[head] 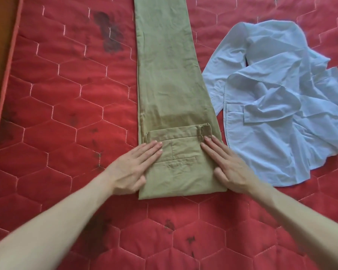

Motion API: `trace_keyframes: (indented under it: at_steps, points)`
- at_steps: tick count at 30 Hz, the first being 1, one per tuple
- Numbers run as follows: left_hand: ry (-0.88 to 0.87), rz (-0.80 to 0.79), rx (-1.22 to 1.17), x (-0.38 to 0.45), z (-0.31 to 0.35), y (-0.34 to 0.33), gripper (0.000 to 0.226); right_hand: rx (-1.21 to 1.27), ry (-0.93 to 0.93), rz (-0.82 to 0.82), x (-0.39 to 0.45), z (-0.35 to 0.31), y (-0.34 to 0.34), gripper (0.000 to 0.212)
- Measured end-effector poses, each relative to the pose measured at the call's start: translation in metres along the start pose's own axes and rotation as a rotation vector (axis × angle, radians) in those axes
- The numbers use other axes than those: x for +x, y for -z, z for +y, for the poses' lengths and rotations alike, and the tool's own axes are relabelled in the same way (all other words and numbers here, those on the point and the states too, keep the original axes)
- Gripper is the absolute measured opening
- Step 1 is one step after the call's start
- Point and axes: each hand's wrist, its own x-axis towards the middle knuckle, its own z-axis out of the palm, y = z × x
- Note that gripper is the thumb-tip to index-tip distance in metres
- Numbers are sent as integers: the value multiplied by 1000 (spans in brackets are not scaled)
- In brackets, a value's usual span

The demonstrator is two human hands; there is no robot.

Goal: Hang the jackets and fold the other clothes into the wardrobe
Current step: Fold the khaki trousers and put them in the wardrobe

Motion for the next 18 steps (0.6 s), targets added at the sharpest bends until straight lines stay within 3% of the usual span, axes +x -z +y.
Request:
trace_keyframes:
  at_steps: [4,10,18]
  points:
    - [-111,-39,138,-6,-21,6,94,-195,150,-102,0,26,24,99]
    - [-83,76,104,5,-20,1,69,-309,257,-55,15,40,27,84]
    - [-86,-74,47,11,-45,15,114,-359,272,-74,23,46,18,88]
